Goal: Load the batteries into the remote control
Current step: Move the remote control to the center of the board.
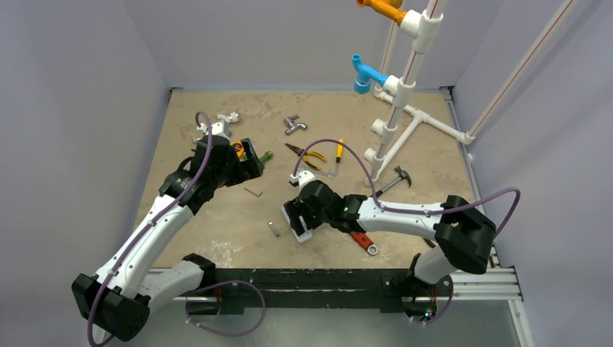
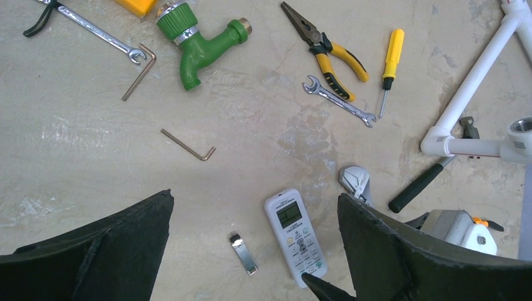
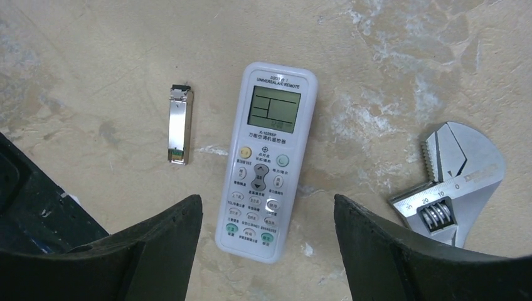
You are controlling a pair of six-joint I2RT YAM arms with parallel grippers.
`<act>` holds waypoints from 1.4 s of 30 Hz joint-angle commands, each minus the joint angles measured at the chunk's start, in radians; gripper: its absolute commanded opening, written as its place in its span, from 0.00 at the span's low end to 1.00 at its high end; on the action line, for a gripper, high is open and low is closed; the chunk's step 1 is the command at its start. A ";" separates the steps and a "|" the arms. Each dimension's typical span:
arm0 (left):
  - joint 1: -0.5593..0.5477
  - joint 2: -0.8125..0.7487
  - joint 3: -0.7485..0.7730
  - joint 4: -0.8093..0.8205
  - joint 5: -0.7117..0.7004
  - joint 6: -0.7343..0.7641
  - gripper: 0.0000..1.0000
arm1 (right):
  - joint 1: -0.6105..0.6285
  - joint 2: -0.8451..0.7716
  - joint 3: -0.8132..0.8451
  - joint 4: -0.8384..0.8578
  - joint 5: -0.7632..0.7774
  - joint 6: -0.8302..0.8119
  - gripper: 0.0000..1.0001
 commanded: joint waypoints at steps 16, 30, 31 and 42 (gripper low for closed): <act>0.007 -0.012 0.000 0.024 0.042 0.032 1.00 | 0.043 0.169 0.067 -0.006 0.063 0.048 0.59; 0.008 -0.024 -0.012 0.011 0.040 0.034 1.00 | -0.005 0.226 0.157 -0.030 0.211 0.028 0.39; 0.008 -0.025 -0.013 0.008 0.038 0.034 1.00 | -0.015 0.230 0.162 -0.031 0.215 0.026 0.38; 0.015 -0.032 -0.017 -0.004 0.028 0.032 1.00 | -0.041 0.249 0.197 0.006 0.140 -0.001 0.65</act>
